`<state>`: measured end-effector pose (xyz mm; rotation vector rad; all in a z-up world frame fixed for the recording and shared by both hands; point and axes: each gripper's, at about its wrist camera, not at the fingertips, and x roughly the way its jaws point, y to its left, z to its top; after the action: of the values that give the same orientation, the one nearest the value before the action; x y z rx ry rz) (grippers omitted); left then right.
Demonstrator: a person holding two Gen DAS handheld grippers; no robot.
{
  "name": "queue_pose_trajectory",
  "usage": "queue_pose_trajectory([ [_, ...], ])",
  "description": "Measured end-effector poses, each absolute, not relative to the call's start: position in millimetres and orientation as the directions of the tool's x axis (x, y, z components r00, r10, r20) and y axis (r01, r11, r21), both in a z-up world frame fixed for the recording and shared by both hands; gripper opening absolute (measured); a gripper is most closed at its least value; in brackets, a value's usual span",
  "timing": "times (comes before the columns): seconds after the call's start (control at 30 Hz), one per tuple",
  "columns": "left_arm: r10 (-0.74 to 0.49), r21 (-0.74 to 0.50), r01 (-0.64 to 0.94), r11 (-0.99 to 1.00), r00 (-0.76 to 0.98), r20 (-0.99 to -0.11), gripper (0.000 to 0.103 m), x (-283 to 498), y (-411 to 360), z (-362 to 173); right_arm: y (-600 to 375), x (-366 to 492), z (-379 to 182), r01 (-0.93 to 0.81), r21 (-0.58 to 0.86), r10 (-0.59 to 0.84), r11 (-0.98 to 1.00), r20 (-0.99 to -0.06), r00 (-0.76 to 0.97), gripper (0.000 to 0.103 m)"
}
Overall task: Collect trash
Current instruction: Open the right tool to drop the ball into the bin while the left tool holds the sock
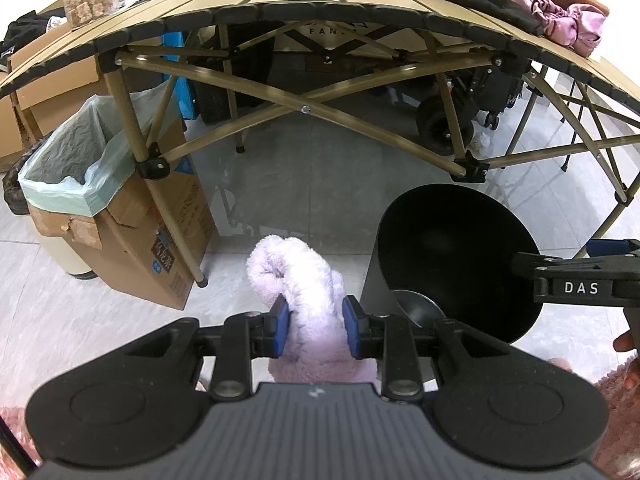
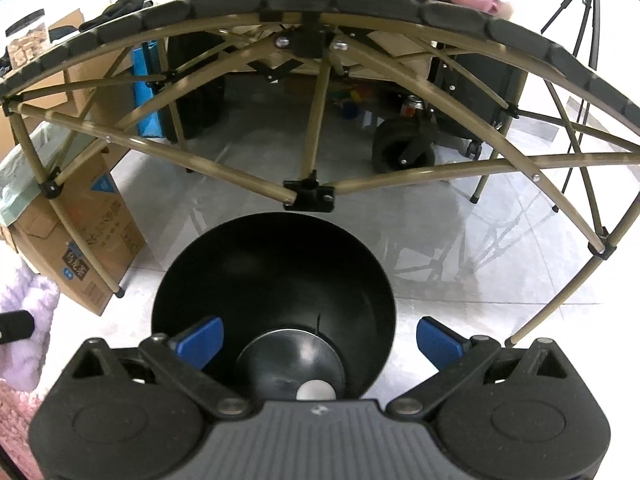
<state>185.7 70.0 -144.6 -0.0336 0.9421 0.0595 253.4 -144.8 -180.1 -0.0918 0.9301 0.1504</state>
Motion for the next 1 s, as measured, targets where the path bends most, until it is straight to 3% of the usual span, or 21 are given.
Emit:
queue_pose_trajectory([
  [1.0,-0.045,-0.005,0.069,0.998,0.588,-0.807,0.029,226.5,-10.8,-147.3,-217.5,246.2,-167.4,0.002,0.012,0.008,1.000,-0.777,0.630,0.103],
])
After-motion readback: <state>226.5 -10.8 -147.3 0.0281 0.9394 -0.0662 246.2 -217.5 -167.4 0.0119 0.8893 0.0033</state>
